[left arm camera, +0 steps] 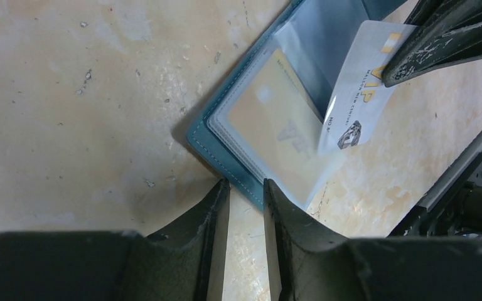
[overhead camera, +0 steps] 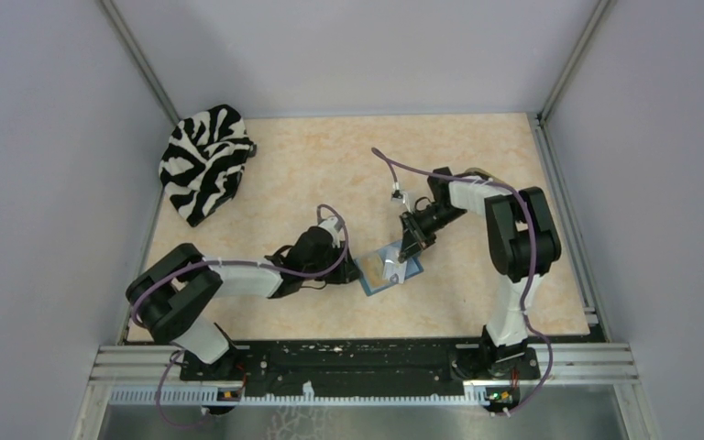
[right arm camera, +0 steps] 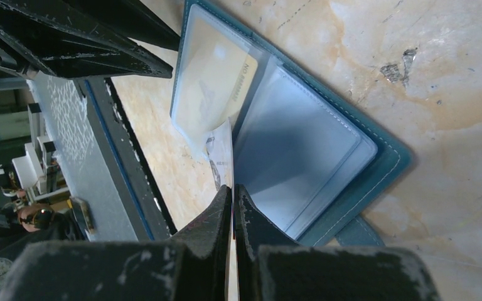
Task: Put the credit cards into the card holder
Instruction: Insert the credit card into the card holder.
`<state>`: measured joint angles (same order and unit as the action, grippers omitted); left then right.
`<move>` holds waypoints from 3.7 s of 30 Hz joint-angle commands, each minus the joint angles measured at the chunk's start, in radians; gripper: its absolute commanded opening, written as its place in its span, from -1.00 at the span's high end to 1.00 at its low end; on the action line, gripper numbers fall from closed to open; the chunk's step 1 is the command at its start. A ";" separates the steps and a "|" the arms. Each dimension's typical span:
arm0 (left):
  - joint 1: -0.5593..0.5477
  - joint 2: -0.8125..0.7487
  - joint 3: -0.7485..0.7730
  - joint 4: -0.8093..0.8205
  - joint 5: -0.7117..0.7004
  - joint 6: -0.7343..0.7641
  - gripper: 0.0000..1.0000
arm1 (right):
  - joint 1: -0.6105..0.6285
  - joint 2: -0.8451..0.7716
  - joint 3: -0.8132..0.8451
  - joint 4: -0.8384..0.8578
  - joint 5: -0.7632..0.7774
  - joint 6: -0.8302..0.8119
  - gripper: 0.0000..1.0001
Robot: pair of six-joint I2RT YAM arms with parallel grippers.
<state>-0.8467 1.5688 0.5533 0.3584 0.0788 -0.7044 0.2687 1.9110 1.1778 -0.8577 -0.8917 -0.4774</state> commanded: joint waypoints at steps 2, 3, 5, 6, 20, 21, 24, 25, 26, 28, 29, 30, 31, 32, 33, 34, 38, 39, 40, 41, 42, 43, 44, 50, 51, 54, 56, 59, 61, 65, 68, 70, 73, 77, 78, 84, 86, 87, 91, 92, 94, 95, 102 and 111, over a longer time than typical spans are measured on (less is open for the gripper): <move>-0.003 0.036 0.030 -0.035 -0.008 0.031 0.34 | 0.012 0.027 0.017 0.011 0.022 -0.001 1.00; -0.003 0.038 0.033 -0.037 -0.009 0.035 0.33 | 0.012 0.032 0.024 0.005 0.021 0.000 1.00; -0.003 0.044 0.048 -0.041 -0.008 0.044 0.33 | 0.012 0.045 0.039 -0.003 0.024 0.011 1.00; -0.003 0.047 0.055 -0.046 -0.007 0.049 0.33 | 0.012 0.052 0.049 -0.008 0.029 0.019 1.00; -0.003 0.066 0.100 -0.060 0.002 0.082 0.31 | 0.030 0.108 0.129 -0.030 0.162 0.159 0.93; -0.003 0.068 0.101 -0.057 0.003 0.084 0.31 | 0.038 0.114 0.132 -0.034 0.169 0.161 0.92; -0.004 0.077 0.108 -0.055 0.009 0.086 0.31 | 0.048 0.132 0.141 -0.050 0.173 0.155 0.91; -0.004 0.078 0.111 -0.056 0.010 0.088 0.30 | 0.050 0.138 0.147 -0.058 0.176 0.151 0.91; -0.003 0.078 0.112 -0.056 0.008 0.090 0.30 | 0.052 0.143 0.153 -0.067 0.179 0.147 0.91; -0.003 0.078 0.115 -0.056 0.007 0.094 0.30 | 0.053 0.159 0.169 -0.088 0.184 0.136 0.91; -0.003 0.079 0.114 -0.055 0.005 0.096 0.30 | 0.053 0.167 0.177 -0.099 0.188 0.133 0.92; -0.003 0.079 0.115 -0.057 0.003 0.098 0.30 | 0.053 0.172 0.185 -0.109 0.191 0.127 0.92; -0.003 0.079 0.115 -0.058 0.003 0.100 0.30 | 0.054 0.179 0.192 -0.117 0.195 0.125 0.92; -0.003 0.080 0.117 -0.059 0.002 0.101 0.30 | 0.053 0.183 0.196 -0.122 0.198 0.125 0.92; -0.003 0.080 0.119 -0.059 0.001 0.103 0.30 | 0.055 0.187 0.202 -0.128 0.205 0.128 0.92; -0.003 0.083 0.120 -0.059 0.000 0.104 0.30 | 0.055 0.193 0.208 -0.139 0.204 0.126 0.92; -0.003 0.091 0.130 -0.059 -0.001 0.107 0.30 | 0.057 0.211 0.216 -0.166 0.201 0.129 0.90; -0.003 0.094 0.132 -0.058 0.000 0.109 0.30 | 0.058 0.215 0.218 -0.171 0.200 0.128 0.89; -0.003 0.096 0.136 -0.057 0.002 0.110 0.30 | 0.059 0.220 0.219 -0.174 0.201 0.130 0.88; -0.003 0.098 0.139 -0.058 0.006 0.111 0.30 | 0.060 0.224 0.221 -0.176 0.201 0.130 0.87; -0.003 0.101 0.142 -0.058 0.008 0.113 0.30 | 0.062 0.228 0.223 -0.175 0.201 0.133 0.86; -0.003 0.101 0.144 -0.057 0.009 0.115 0.30 | 0.063 0.231 0.227 -0.177 0.199 0.135 0.86; -0.003 0.102 0.147 -0.057 0.011 0.117 0.30 | 0.065 0.236 0.233 -0.180 0.196 0.137 0.86; -0.003 0.101 0.149 -0.057 0.019 0.120 0.30 | 0.068 0.277 0.270 -0.195 0.167 0.154 0.85; -0.004 0.100 0.149 -0.058 0.020 0.120 0.30 | 0.067 0.283 0.274 -0.197 0.161 0.156 0.85; -0.003 0.096 0.145 -0.053 0.021 0.119 0.30 | 0.068 0.295 0.280 -0.194 0.144 0.165 0.84; -0.003 0.094 0.142 -0.052 0.022 0.119 0.30 | 0.068 0.304 0.285 -0.201 0.132 0.165 0.84; -0.003 0.094 0.143 -0.048 0.025 0.119 0.30 | 0.069 0.307 0.291 -0.207 0.123 0.162 0.83; -0.003 0.095 0.143 -0.047 0.026 0.120 0.30 | 0.068 0.307 0.296 -0.210 0.118 0.160 0.82; -0.003 0.095 0.147 -0.047 0.030 0.121 0.29 | 0.069 0.312 0.322 -0.215 0.097 0.160 0.80; -0.003 0.096 0.148 -0.047 0.029 0.121 0.29 | 0.070 0.321 0.344 -0.223 0.085 0.158 0.80; -0.003 0.097 0.150 -0.047 0.030 0.121 0.30 | 0.069 0.330 0.356 -0.231 0.080 0.153 0.80; -0.004 0.100 0.154 -0.047 0.031 0.122 0.30 | 0.072 0.339 0.368 -0.242 0.073 0.143 0.79; -0.003 0.103 0.161 -0.047 0.034 0.123 0.29 | 0.083 0.354 0.384 -0.270 0.074 0.117 0.79; -0.003 0.105 0.163 -0.048 0.035 0.124 0.30 | 0.086 0.356 0.387 -0.277 0.076 0.112 0.79; -0.003 0.105 0.171 -0.054 0.034 0.129 0.30 | 0.092 0.363 0.399 -0.285 0.075 0.107 0.79; -0.003 0.106 0.174 -0.055 0.035 0.128 0.29 | 0.093 0.369 0.406 -0.291 0.070 0.108 0.78; -0.004 0.107 0.174 -0.054 0.036 0.128 0.30 | 0.093 0.373 0.408 -0.295 0.071 0.109 0.78; -0.003 0.107 0.175 -0.056 0.035 0.128 0.29 | 0.093 0.370 0.398 -0.298 0.091 0.111 0.75; -0.003 0.105 0.175 -0.055 0.035 0.130 0.29 | 0.093 0.363 0.390 -0.294 0.098 0.119 0.73; -0.003 0.105 0.175 -0.055 0.035 0.128 0.29 | 0.094 0.348 0.369 -0.276 0.110 0.134 0.72; -0.004 0.103 0.176 -0.054 0.036 0.129 0.30 | 0.093 0.332 0.347 -0.261 0.119 0.159 0.71; -0.003 0.087 0.169 -0.057 0.032 0.131 0.30 | 0.089 0.306 0.320 -0.249 0.151 0.203 0.77; -0.003 0.085 0.164 -0.051 0.037 0.130 0.30 | 0.087 0.305 0.323 -0.241 0.157 0.222 0.88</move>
<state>-0.8463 1.6588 0.6937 0.2893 0.0933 -0.5846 0.3450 2.2448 1.4963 -1.1614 -0.8165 -0.2573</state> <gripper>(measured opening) 0.353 0.075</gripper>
